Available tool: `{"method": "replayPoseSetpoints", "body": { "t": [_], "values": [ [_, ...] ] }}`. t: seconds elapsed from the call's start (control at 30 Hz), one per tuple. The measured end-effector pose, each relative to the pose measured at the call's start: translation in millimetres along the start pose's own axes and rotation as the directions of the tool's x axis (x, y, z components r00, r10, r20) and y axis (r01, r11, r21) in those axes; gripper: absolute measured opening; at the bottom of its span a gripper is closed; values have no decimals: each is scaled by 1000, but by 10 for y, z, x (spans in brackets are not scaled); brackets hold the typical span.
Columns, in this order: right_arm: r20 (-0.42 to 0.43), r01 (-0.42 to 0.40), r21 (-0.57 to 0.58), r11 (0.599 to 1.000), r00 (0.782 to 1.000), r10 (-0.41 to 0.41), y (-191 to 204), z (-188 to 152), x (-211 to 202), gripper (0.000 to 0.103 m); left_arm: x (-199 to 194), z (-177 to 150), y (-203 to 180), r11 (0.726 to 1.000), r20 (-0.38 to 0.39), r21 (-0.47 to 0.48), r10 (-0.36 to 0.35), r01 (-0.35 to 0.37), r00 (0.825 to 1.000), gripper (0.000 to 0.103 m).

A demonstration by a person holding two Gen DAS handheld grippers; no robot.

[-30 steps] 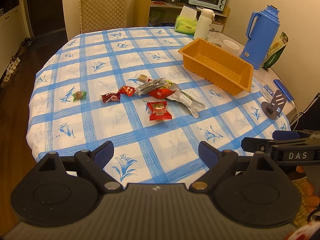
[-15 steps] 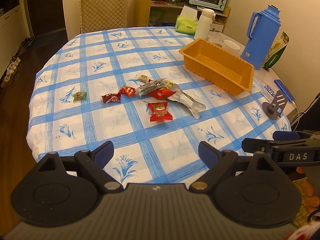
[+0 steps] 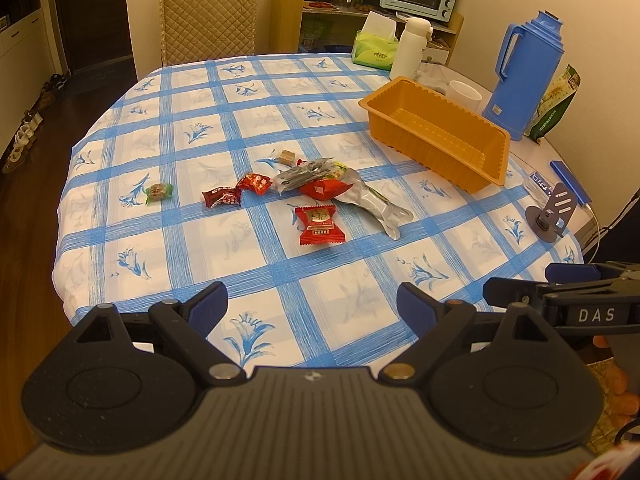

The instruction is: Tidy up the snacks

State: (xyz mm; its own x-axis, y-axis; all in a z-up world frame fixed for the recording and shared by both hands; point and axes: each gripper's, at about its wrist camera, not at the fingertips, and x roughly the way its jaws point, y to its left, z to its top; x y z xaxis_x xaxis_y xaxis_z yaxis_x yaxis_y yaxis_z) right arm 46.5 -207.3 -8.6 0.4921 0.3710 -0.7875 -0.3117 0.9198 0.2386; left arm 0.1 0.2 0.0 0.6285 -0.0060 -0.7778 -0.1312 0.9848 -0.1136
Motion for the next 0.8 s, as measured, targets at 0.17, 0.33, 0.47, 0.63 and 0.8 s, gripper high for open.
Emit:
{"method": "replayPoseSetpoints", "body": {
  "t": [0.17,0.33,0.47,0.63,0.8],
  "values": [
    [0,0,0,1000,1000,0,-4,13,7,102,0,0,0,1000,-1,0,0,0,1000,91],
    [-1,-1,0,1000,1000,1,-17,19,15,102,0,0,0,1000,-1,0,0,0,1000,91],
    [-3,-2,0,1000,1000,2,-29,22,25,102,1,-1,0,1000,-3,-1,1,-1,1000,91],
    [-3,-2,-1,1000,1000,2,-50,28,34,102,0,0,0,1000,-2,0,0,0,1000,91],
    [-3,-3,-1,1000,1000,3,-79,37,42,102,0,-1,0,1000,-2,-1,2,-2,1000,91]
  ]
}}
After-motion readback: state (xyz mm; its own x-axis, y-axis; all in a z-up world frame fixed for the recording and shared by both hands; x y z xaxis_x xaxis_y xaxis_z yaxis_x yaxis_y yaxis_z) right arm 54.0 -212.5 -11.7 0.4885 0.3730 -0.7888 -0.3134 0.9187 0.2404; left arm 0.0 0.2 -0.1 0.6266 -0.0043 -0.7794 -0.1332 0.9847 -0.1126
